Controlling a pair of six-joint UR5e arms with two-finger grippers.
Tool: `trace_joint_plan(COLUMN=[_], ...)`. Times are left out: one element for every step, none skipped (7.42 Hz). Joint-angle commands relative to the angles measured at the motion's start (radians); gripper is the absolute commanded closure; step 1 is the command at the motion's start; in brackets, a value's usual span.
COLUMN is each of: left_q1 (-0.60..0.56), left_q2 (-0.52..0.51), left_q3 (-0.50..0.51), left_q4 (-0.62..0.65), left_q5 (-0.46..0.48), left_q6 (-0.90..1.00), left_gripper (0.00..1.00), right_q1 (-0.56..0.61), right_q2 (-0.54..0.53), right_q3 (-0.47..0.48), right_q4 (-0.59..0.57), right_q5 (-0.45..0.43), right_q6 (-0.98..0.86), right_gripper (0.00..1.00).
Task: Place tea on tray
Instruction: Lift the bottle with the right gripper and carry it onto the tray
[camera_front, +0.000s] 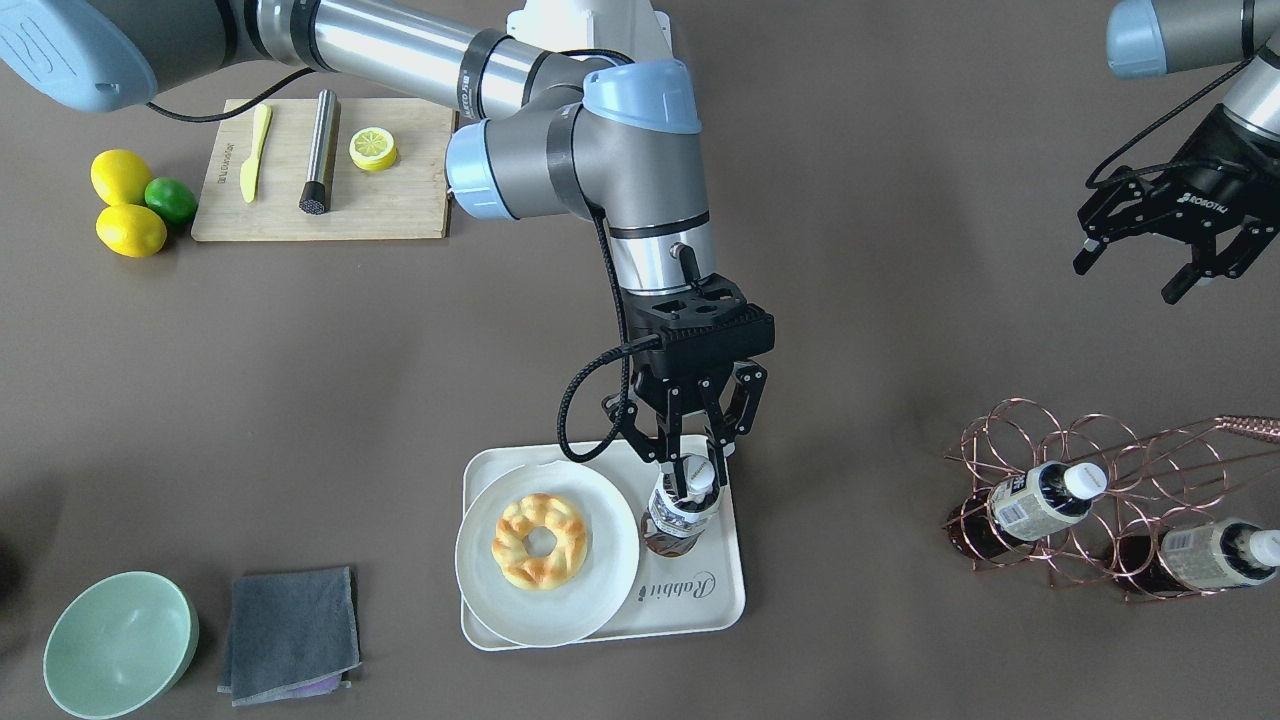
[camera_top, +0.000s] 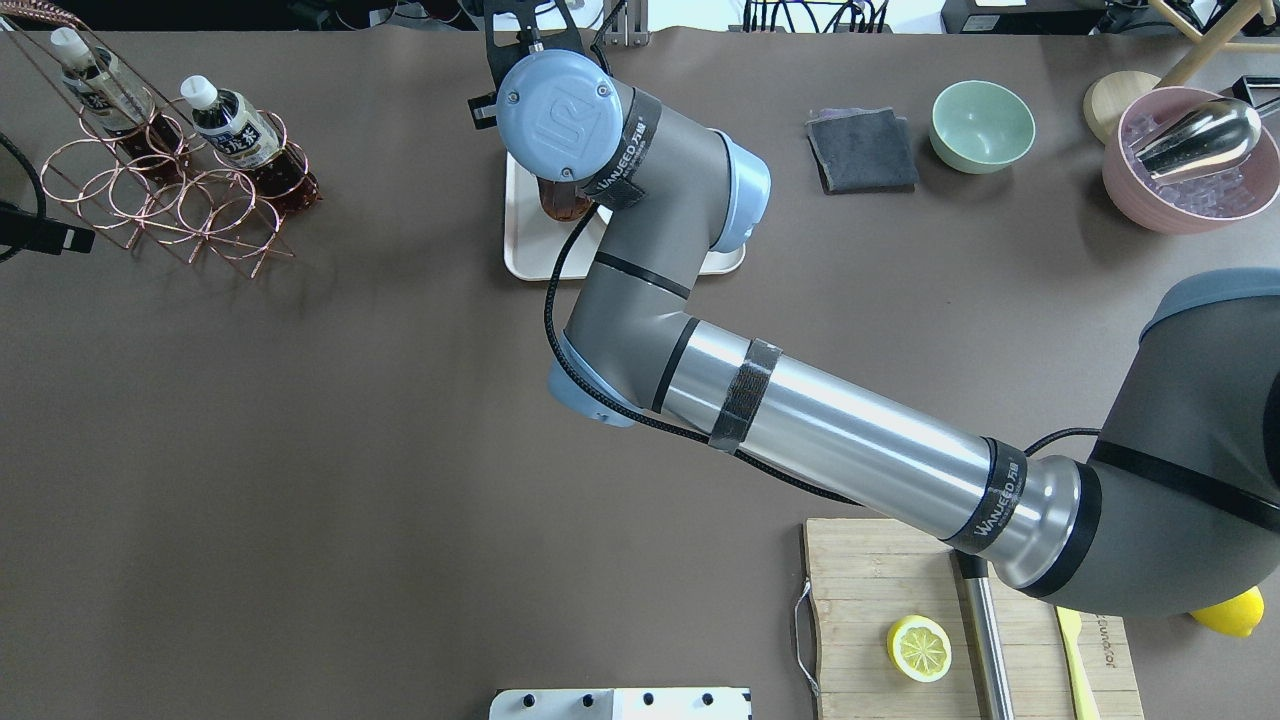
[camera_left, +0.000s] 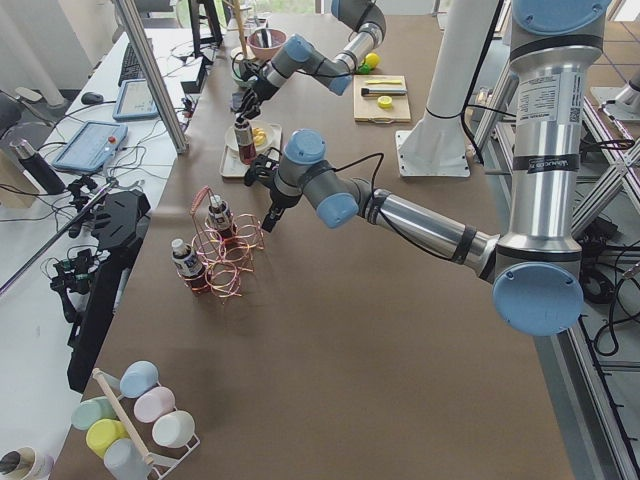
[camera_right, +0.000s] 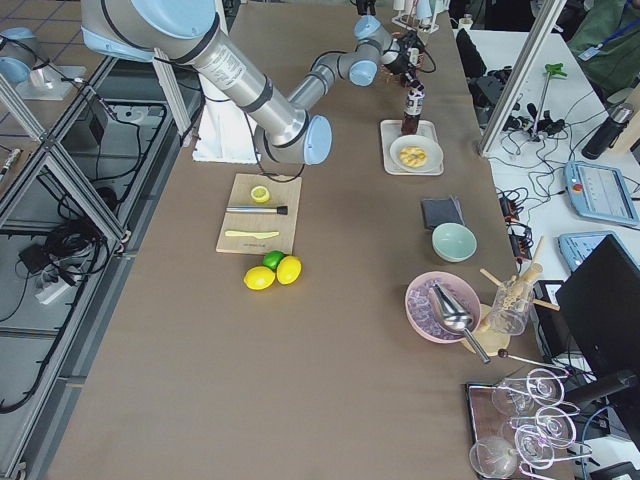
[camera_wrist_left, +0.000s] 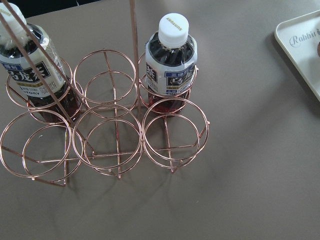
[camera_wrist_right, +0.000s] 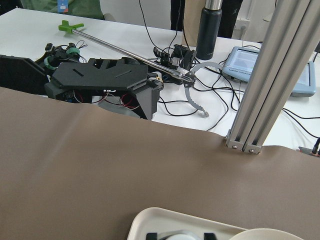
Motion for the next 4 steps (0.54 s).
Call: trace_joint_plan(left_q1=[0.0,0.0,0.0,0.0], left_q2=[-0.003,-0.003,-0.003,-0.002], left_q3=[-0.001,-0.001,-0.001,-0.001], left_q4=[0.0,0.0,0.0,0.0], left_q5=[0.0,0.0,0.0,0.0], left_q6=[0.0,0.0,0.0,0.0], left_gripper=[0.02,0.02,0.02,0.02], right_q1=[-0.011,-0.012,-0.012,-0.012], right_q2=[-0.015,-0.015,-0.015,-0.015], right_q3=[-0.003,-0.003,-0.003,-0.003], right_q4=[0.019,0.019,0.019,0.032], right_q5=[0.0,0.0,0.0,0.0], right_q6=[0.016,0.017,0.017,0.017], right_gripper=[1.0,1.0,1.0,1.0])
